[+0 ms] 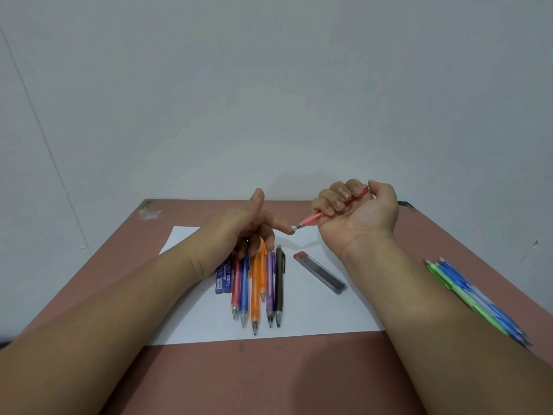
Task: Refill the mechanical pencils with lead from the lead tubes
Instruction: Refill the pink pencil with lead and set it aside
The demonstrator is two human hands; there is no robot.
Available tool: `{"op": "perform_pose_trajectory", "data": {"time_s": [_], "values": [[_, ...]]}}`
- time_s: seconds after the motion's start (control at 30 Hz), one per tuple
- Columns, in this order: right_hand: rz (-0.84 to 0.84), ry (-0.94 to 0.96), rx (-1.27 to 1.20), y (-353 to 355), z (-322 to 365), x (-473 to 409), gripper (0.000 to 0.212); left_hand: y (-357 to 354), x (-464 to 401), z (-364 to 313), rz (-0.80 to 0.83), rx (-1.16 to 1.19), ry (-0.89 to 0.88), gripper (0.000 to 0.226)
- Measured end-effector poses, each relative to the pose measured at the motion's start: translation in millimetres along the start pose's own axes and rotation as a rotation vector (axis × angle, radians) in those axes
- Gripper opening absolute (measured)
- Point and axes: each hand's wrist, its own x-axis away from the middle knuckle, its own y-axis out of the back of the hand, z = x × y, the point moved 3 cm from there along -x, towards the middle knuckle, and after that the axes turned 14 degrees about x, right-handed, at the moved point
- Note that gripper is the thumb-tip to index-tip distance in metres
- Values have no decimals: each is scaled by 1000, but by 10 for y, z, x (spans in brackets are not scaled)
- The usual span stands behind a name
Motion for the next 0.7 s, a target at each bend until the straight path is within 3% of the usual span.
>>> {"op": "perform_pose_trajectory", "data": {"time_s": [0.7], "values": [[9, 7, 8, -1, 12, -6, 32, -3, -7, -1, -1, 7, -1, 81]]}}
